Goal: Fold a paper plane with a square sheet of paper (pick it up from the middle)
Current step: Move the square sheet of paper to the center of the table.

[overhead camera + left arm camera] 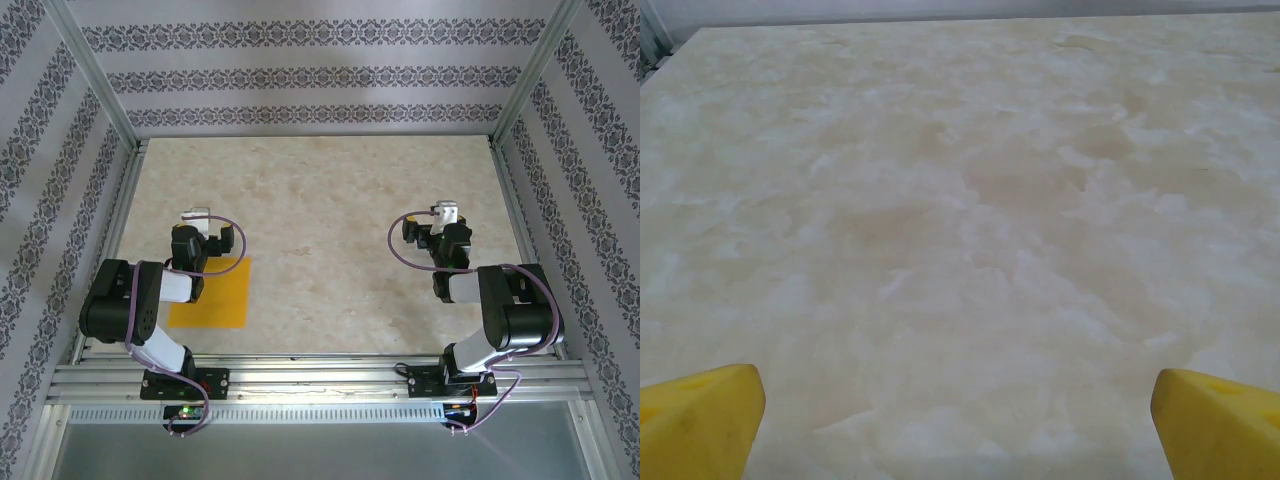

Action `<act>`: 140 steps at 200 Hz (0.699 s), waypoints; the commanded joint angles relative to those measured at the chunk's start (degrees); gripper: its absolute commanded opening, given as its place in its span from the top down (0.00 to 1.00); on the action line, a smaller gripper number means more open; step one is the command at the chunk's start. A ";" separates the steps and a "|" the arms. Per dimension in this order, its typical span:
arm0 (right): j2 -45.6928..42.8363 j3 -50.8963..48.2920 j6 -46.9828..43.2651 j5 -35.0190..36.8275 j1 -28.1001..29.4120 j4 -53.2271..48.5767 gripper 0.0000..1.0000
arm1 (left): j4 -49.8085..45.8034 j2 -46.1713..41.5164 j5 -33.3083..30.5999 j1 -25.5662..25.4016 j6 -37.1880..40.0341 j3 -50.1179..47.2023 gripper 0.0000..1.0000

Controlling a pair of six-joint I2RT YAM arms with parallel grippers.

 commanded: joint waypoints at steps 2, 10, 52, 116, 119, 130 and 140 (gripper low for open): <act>-0.04 0.93 -0.01 -1.90 -0.55 0.37 0.02 | 1.44 -0.06 1.13 0.52 0.37 0.81 0.01; -0.04 0.93 0.04 -1.90 -0.56 0.45 0.02 | 1.49 -0.03 1.13 0.56 0.38 0.83 0.01; 0.06 1.28 0.74 -1.37 -0.91 -0.16 0.02 | 1.52 -0.05 1.07 0.56 0.38 0.81 0.01; 0.10 1.19 1.25 0.03 -0.95 0.10 0.02 | 1.46 -0.08 1.22 0.52 0.25 0.80 0.01; 0.05 1.19 1.21 0.00 -0.91 0.11 0.02 | 1.43 -0.04 1.16 0.58 0.21 0.76 0.01; 0.10 1.13 1.16 -0.04 -0.91 0.11 0.02 | 1.46 -0.08 1.19 0.54 0.29 0.83 0.01; -0.01 1.03 1.00 -0.50 -0.91 0.19 0.02 | 1.69 -0.09 1.46 0.53 0.38 0.70 0.01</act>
